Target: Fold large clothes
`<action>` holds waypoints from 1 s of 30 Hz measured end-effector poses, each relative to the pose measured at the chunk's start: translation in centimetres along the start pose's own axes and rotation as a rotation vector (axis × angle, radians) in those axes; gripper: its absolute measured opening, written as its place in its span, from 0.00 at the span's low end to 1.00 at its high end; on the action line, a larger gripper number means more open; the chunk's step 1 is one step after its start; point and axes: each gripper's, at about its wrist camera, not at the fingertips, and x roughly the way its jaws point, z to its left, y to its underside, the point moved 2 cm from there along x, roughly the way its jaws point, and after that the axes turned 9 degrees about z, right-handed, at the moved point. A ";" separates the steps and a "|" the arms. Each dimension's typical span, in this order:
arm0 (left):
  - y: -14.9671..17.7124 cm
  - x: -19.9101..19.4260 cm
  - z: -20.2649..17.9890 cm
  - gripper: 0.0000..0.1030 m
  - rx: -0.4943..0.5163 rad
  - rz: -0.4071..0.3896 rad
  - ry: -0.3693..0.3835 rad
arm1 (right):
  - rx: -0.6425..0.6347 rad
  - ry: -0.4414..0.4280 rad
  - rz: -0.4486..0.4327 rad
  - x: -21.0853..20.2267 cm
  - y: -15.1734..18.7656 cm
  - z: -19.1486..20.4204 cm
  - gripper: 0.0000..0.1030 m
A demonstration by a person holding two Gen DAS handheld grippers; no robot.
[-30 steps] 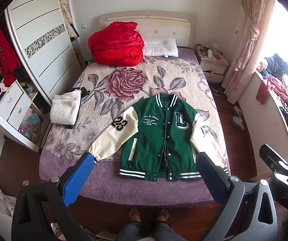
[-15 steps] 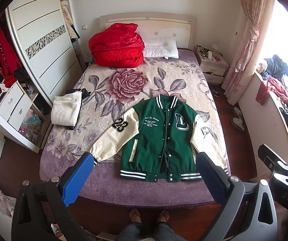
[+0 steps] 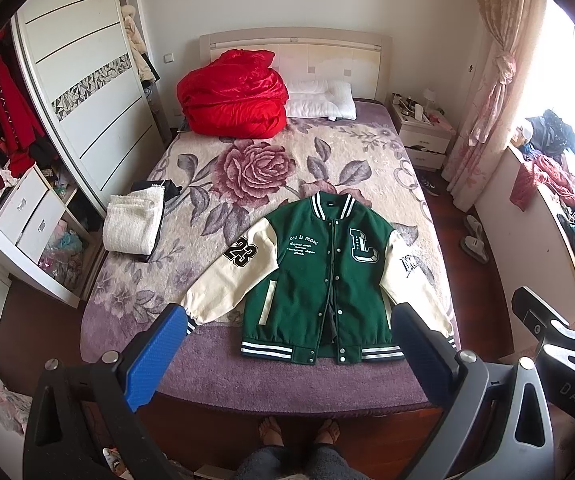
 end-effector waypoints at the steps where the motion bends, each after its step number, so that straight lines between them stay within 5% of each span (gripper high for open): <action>1: 0.7 -0.1 -1.2 1.00 -0.003 0.000 -0.001 | 0.000 0.000 0.000 0.0 -0.1 0.2 1.00; 30: -1.1 -0.4 -1.3 1.00 -0.001 -0.010 -0.001 | 0.002 -0.009 -0.007 -0.7 0.2 -0.3 1.00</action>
